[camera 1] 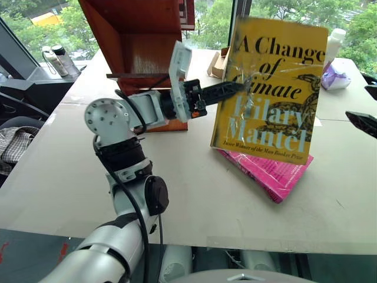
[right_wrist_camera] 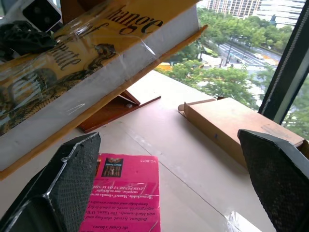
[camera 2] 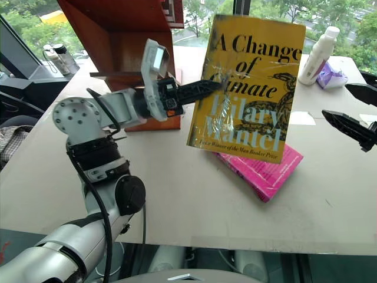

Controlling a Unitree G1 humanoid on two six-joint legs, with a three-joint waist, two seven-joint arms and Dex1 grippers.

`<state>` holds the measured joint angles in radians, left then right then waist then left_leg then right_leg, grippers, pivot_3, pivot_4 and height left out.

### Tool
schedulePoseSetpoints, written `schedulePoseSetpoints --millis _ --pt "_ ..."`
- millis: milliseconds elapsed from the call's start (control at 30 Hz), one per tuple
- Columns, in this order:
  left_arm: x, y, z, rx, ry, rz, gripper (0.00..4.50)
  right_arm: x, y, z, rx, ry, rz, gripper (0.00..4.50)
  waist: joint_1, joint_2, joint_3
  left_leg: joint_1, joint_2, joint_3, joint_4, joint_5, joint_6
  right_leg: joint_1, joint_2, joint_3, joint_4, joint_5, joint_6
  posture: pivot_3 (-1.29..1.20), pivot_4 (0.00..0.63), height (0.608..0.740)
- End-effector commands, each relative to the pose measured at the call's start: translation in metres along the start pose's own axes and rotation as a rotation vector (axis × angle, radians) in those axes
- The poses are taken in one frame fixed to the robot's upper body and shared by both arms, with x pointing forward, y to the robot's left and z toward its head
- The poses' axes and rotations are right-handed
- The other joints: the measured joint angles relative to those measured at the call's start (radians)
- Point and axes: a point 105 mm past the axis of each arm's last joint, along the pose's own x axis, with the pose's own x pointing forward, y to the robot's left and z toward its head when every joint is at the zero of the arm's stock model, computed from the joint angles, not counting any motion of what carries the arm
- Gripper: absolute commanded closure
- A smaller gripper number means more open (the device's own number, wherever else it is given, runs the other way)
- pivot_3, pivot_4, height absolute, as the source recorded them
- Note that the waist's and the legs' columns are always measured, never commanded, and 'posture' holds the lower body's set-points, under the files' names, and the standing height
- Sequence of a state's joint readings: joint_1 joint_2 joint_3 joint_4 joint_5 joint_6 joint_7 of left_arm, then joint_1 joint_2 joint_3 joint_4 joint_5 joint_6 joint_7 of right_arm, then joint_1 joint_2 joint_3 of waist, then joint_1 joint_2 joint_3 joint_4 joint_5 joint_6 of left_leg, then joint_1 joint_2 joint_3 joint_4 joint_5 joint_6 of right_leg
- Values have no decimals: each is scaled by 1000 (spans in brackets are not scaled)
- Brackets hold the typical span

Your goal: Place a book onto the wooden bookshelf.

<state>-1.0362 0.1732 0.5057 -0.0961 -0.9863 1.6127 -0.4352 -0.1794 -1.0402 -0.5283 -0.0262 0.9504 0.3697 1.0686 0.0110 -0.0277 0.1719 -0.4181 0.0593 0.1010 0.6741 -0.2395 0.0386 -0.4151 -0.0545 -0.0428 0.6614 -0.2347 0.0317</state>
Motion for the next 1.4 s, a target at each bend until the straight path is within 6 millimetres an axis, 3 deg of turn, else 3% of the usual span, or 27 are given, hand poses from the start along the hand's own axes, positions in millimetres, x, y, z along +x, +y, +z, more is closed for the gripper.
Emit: schedulePoseSetpoints --millis 33,133,267,500,633,700,800,967,1100,1300,1333,1367,1400 --pt "-15 -28 19 273 20 50 4360 6 -2 13 -38 -37 92 0 -2 1 0 0 0 0 0 0 0 0 0 0 0 0 0 0 150 733" --pt "-29 -36 28 653 116 205 4360 7 -7 20 -34 -51 163 0 -14 2 1 2 0 0 -3 1 -1 0 1 1 0 0 0 0 150 733" --pt "-34 -46 62 1102 125 318 4360 9 -14 27 -27 -56 223 0 -7 3 2 3 -2 1 -4 1 -2 0 0 1 -1 0 0 0 150 733" --pt "-33 -68 105 1692 174 335 4360 15 -24 24 -25 -74 228 0 3 3 2 2 -2 3 -3 1 -1 0 -1 1 -2 0 0 0 150 733" --pt "-36 -61 124 1988 284 392 4360 18 -25 24 -29 -85 242 0 2 5 2 2 -2 8 -4 1 -1 -1 -1 3 -3 0 0 0 150 733" --pt "-39 -56 130 2047 338 423 4360 19 -25 24 -32 -90 243 0 2 5 2 2 -2 10 -4 1 -1 -2 -1 3 -2 0 0 0 150 733" --pt "-53 -32 132 2053 525 512 4360 20 -23 23 -35 -101 244 0 -1 5 2 2 -1 11 -4 1 -1 -3 0 4 -1 0 0 0 150 733" --pt "-81 5 125 1822 787 661 4360 21 -23 19 -29 -114 235 0 -3 6 3 1 -1 12 -4 1 -1 -5 0 6 0 0 1 0 150 733" --pt "-93 30 99 1605 989 675 4360 20 -28 20 -38 -119 214 0 0 6 3 0 -1 13 -3 1 -1 -6 0 6 0 -1 2 0 150 733" --pt "-114 67 72 1508 1153 669 4360 20 -27 19 -44 -119 208 0 -15 6 2 1 -1 12 -4 1 -1 -6 0 9 1 -1 2 0 150 733" --pt "-117 68 70 1489 1159 661 3363 19 -26 19 -43 -117 209 0 -18 7 2 2 -1 12 -4 1 -1 -6 0 9 2 -1 2 0 150 733" --pt "-114 65 74 1505 1114 655 3159 18 -25 20 -42 -113 210 0 -21 8 1 3 0 13 -4 0 -1 -6 0 10 2 -1 2 0 150 733" --pt "-110 61 76 1520 1080 649 2563 17 -25 20 -42 -111 211 0 -22 9 1 3 0 13 -3 -1 2 -6 0 10 3 -1 2 0 150 733"
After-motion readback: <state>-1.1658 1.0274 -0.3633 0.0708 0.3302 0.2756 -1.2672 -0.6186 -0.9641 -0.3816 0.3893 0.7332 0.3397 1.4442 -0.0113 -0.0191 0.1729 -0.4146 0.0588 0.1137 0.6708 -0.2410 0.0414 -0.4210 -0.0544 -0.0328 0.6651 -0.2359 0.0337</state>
